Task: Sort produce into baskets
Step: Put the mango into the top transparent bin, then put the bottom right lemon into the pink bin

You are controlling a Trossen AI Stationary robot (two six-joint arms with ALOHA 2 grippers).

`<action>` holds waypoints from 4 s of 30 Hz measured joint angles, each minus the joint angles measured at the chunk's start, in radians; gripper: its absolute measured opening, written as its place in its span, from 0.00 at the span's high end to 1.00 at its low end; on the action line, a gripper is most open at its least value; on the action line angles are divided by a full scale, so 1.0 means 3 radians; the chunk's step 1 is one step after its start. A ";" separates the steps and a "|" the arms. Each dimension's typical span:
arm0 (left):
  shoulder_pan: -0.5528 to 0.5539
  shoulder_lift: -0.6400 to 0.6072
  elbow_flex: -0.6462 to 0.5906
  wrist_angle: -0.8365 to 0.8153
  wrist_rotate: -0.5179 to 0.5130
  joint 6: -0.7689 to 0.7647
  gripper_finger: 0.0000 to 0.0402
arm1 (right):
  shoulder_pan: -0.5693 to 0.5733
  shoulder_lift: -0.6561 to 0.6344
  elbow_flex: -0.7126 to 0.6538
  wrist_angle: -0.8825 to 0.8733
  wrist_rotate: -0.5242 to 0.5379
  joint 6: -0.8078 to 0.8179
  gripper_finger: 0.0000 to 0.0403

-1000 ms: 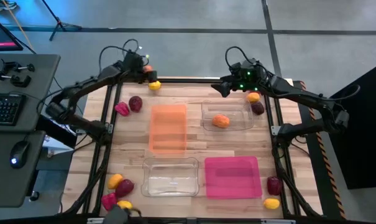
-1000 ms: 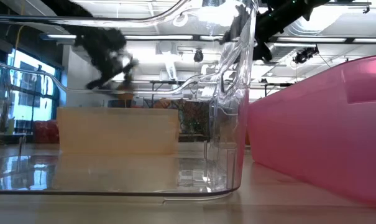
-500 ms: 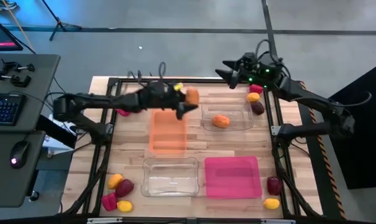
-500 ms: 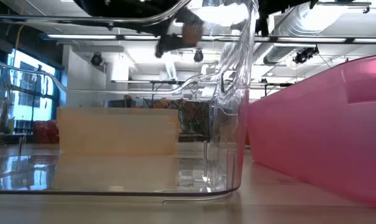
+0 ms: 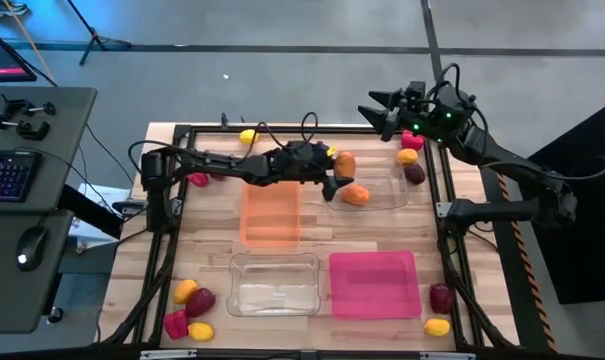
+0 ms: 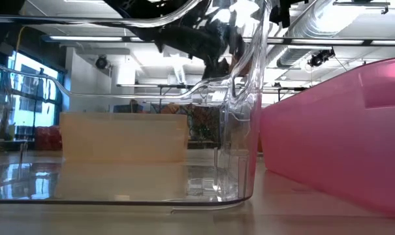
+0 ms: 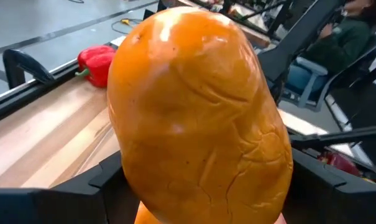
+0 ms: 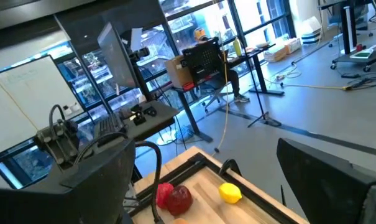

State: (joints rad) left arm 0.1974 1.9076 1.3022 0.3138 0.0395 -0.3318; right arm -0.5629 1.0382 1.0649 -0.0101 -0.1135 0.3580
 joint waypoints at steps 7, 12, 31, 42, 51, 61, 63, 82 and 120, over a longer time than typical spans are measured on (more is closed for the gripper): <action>0.0034 0.0051 -0.0005 0.0006 -0.0027 -0.0156 0.29 | 0.0000 0.0001 0.0000 -0.0089 0.0000 0.0024 0.05; 0.0062 0.0051 -0.0005 0.0020 -0.0039 -0.0088 0.29 | 0.0000 0.0001 0.0000 -0.0117 -0.0001 0.0023 0.05; 0.0135 0.0049 0.0306 -0.0509 0.0126 0.0269 0.02 | 0.0000 0.0001 0.0000 -0.0174 -0.0004 -0.0238 0.05; 0.0400 -0.0615 0.0556 -0.2070 0.0151 0.0696 0.01 | -0.0001 -0.0200 0.0000 -0.0309 -0.0159 -0.0133 0.05; 0.0597 -0.1305 0.0562 -0.2131 0.0083 0.1070 0.01 | 0.0516 -0.0229 0.0003 -0.1968 -0.1116 0.0626 0.05; 0.0834 -0.1392 0.0558 -0.1995 0.0351 0.1147 0.01 | 0.2338 -0.0218 0.0003 -0.3438 -0.0861 0.1964 0.05; 0.0858 -0.1385 0.0558 -0.1998 0.0351 0.1147 0.01 | 0.2752 -0.0167 0.0003 -0.3618 -0.0763 0.2232 0.05; 0.0922 -0.1384 0.0556 -0.2006 0.0334 0.1113 0.01 | 0.4700 0.1425 -0.0001 -0.3005 -0.1317 0.3065 0.05; 0.0935 -0.1384 0.0556 -0.1943 0.0118 0.0883 0.01 | 0.5086 0.2644 -0.0001 -0.2682 -0.1459 0.3070 0.35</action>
State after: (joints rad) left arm 0.4778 1.4925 1.4689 -0.2691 0.0750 -0.0670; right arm 0.9629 1.8313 1.0645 -0.8146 -0.5512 1.2789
